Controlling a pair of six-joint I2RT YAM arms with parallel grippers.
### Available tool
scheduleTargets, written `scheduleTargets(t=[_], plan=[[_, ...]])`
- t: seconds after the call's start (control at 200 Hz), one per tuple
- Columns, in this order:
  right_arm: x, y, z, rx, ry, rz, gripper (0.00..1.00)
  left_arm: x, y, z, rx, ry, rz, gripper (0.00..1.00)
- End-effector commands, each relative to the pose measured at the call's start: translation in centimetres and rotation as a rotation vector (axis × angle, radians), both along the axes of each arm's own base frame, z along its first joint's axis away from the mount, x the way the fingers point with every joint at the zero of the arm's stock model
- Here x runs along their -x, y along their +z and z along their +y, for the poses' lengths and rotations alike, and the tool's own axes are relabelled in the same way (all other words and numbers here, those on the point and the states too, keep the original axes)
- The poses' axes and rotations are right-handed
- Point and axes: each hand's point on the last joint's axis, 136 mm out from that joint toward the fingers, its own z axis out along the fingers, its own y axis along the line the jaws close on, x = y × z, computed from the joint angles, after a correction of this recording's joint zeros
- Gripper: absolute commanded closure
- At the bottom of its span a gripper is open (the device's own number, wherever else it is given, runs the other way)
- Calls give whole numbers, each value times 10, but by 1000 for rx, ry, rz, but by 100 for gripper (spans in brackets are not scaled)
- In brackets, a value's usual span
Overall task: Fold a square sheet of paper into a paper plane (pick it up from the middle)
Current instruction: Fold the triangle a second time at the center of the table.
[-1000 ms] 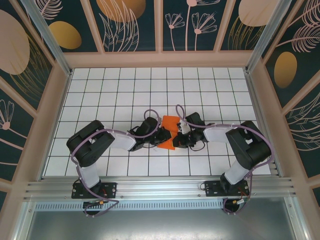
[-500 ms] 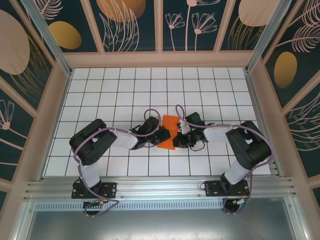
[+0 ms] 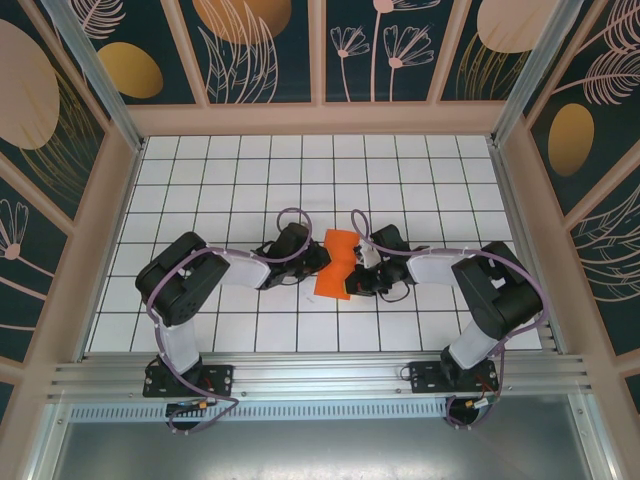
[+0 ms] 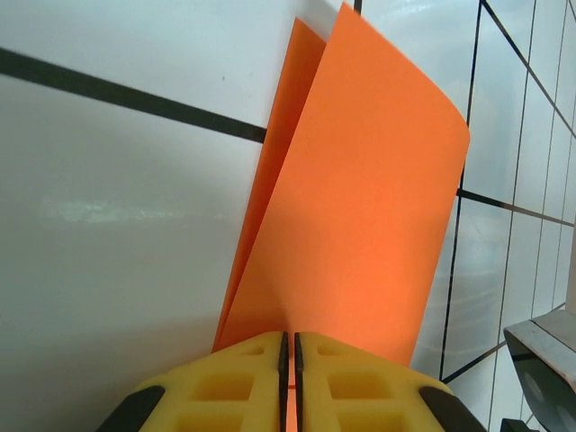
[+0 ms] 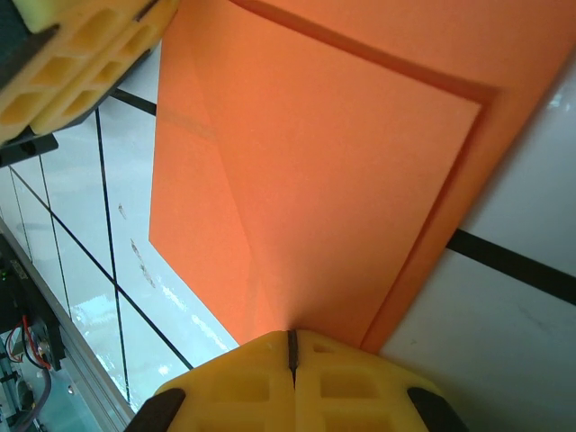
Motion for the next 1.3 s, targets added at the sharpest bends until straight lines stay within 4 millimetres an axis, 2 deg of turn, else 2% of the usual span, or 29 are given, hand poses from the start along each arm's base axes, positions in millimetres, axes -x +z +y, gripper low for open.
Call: scheduleTargets(t=[0.0, 0.15, 0.335, 0.435, 0.555, 0.686, 0.886, 1.131, 1.296], plan=[[26, -43, -40, 230, -27, 94, 100, -11, -13, 15, -76, 25, -6, 85], [24, -41, -39, 223, -30, 89, 99, -19, -10, 27, -112, 41, -23, 84], [22, -38, -35, 203, -31, 85, 99, -30, 20, 29, -145, 31, -88, 80], [20, -37, -33, 198, -31, 80, 98, -27, 37, 18, -75, -2, -105, 80], [18, -37, -31, 196, -27, 78, 98, -14, 52, 0, 58, -56, -106, 84], [16, -36, -30, 191, -28, 75, 98, 8, 57, -26, 165, -136, -77, 87], [15, -35, -29, 184, -30, 70, 98, 22, 27, -33, 168, -120, 1, 90], [13, -30, -27, 176, -27, 60, 97, 19, -1, -24, 107, -76, 26, 90], [6, -13, -18, 122, -23, 32, 95, 19, -17, -14, 43, -51, 38, 90]])
